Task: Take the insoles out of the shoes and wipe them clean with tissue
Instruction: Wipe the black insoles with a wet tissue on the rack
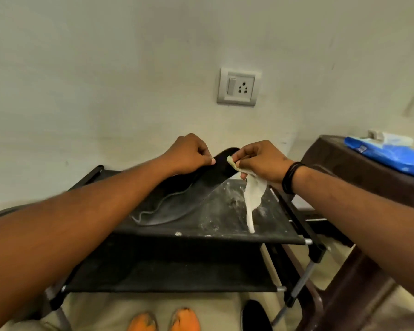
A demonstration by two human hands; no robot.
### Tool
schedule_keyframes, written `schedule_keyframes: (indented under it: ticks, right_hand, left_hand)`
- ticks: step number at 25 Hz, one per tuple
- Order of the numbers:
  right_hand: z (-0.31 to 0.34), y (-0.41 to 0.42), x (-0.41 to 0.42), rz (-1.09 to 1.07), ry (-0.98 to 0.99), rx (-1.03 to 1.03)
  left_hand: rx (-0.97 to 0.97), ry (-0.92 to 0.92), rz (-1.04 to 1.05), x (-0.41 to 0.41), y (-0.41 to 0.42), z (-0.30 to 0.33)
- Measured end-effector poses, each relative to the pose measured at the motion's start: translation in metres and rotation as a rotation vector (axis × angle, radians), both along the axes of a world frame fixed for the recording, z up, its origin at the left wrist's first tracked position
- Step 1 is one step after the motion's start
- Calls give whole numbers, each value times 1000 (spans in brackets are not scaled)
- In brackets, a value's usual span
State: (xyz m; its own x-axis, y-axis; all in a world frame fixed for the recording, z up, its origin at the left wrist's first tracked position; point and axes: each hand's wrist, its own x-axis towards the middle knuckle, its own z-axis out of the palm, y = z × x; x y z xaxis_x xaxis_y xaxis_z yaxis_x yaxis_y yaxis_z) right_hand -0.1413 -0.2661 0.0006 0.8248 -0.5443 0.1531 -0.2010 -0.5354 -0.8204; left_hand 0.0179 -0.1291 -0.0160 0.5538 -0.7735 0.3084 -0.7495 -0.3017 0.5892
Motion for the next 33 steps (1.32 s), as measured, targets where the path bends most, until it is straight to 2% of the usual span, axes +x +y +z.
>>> schedule_keyframes:
  ticks: [2, 4, 8, 10, 13, 16, 19, 21, 23, 28, 30, 33]
  right_hand:
    - [16, 3, -17, -35, -29, 27]
    - [24, 9, -33, -74, -81, 61]
    - [21, 23, -55, -114, -119, 18]
    - [11, 29, -61, -151, -77, -35]
    - [-14, 34, -68, -191, 35, -115]
    - [-37, 40, -74, -131, 174, -251]
    - [-43, 43, -71, -75, 229, -297]
    - [-46, 47, -69, -48, 248, -310]
    - [-51, 48, -67, -11, 273, -337]
    - [-56, 53, -65, 27, 329, -358]
    - [-56, 56, -62, 41, 341, -377]
    - [-51, 59, -58, 35, 297, -371]
  left_hand:
    - [-151, 59, 97, -8, 14, 28]
    - [-320, 217, 186, -15, 28, 48]
    - [-575, 787, 218, -33, 48, 44]
    - [-615, 995, 207, -39, 54, 20]
    - [-518, 1136, 286, -54, 66, -24]
    - [-292, 1107, 340, -56, 80, -46]
    - [-57, 913, 298, -35, 93, -40]
    - [9, 754, 315, -23, 98, -34]
    - [-35, 685, 351, -15, 100, -31]
    - [14, 805, 341, -11, 104, -23]
    - [-68, 907, 378, -10, 105, -23]
    - [-181, 965, 426, -13, 105, -24]
